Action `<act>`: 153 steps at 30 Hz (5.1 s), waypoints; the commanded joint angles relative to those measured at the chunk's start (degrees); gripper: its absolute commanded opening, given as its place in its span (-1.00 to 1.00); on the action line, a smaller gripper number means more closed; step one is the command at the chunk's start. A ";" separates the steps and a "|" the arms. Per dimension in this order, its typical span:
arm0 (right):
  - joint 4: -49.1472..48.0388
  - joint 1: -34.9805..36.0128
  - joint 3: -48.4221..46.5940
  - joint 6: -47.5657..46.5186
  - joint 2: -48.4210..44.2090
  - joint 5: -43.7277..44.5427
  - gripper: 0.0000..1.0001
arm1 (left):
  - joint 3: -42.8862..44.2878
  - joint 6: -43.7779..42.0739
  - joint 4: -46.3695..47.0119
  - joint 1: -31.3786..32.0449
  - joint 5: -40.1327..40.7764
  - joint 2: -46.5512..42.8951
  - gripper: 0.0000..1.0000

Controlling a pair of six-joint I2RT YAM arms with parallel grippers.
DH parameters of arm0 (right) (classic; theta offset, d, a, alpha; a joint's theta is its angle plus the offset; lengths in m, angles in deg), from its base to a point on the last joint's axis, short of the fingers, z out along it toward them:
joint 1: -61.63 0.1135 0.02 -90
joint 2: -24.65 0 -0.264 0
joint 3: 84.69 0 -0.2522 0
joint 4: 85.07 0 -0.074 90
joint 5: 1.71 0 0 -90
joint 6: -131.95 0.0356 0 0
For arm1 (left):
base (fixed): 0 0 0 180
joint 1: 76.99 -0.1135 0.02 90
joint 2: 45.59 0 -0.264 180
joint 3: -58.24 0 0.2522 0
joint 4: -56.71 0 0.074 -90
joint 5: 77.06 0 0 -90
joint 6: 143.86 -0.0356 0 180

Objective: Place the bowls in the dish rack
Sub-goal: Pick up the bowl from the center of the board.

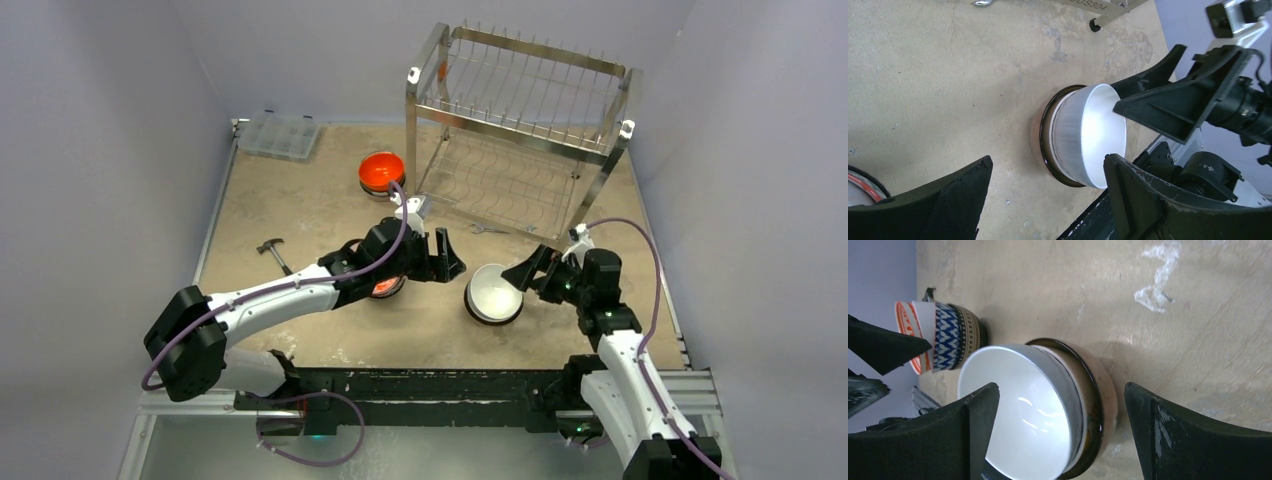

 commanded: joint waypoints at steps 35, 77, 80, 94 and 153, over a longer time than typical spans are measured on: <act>-2.82 13.29 -5.00 -5.33 5.75 1.50 0.97 | 6.28 -1.70 -7.15 6.39 5.84 9.52 -0.15; -1.53 13.28 -13.32 -8.23 10.14 -13.65 -0.80 | 9.37 -1.74 -10.24 8.18 12.36 -0.70 -0.91; -1.22 13.29 -13.17 -8.64 10.43 -13.15 -1.00 | 9.32 -1.67 -10.68 8.24 12.79 -0.95 -0.62; 0.00 13.28 -14.04 -9.77 8.69 -9.23 -1.00 | 5.24 2.39 -6.89 8.09 10.67 -5.17 0.97; 2.31 13.32 -17.43 -11.42 6.96 -5.39 -1.00 | -6.97 24.86 33.13 5.36 -13.72 8.18 0.61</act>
